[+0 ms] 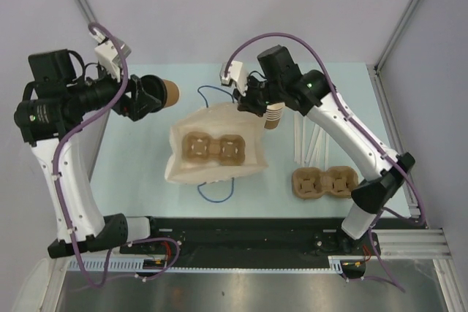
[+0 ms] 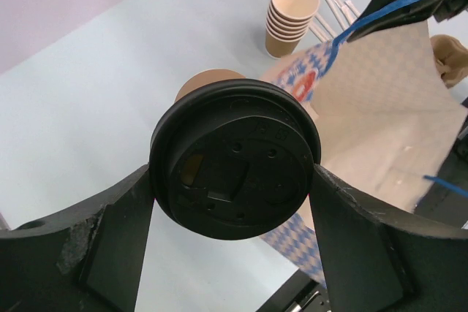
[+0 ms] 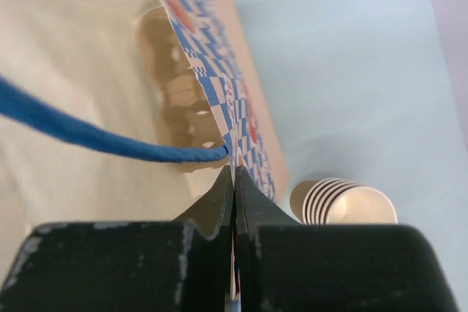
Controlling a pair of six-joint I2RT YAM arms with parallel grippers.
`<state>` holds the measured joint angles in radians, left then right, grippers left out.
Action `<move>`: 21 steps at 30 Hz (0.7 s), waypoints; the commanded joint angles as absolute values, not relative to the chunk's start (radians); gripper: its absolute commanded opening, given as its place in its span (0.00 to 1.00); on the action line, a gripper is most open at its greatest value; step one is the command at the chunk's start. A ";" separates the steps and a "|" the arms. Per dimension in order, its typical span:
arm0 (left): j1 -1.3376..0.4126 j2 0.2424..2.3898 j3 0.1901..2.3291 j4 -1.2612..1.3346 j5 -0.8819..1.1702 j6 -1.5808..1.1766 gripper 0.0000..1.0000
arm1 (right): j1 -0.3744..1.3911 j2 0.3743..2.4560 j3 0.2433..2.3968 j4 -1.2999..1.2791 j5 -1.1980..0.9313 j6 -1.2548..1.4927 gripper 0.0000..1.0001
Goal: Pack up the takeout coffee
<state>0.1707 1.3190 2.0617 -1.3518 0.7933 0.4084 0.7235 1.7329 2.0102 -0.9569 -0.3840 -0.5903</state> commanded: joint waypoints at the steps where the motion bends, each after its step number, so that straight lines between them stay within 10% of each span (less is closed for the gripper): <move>1: 0.176 1.253 2.019 -1.429 0.876 0.491 0.22 | 0.775 1.626 1.934 -0.799 -0.301 -0.525 0.00; 21: 0.161 1.000 1.950 -1.466 0.856 0.637 0.15 | 0.854 1.577 1.799 -0.692 -0.172 -0.445 0.00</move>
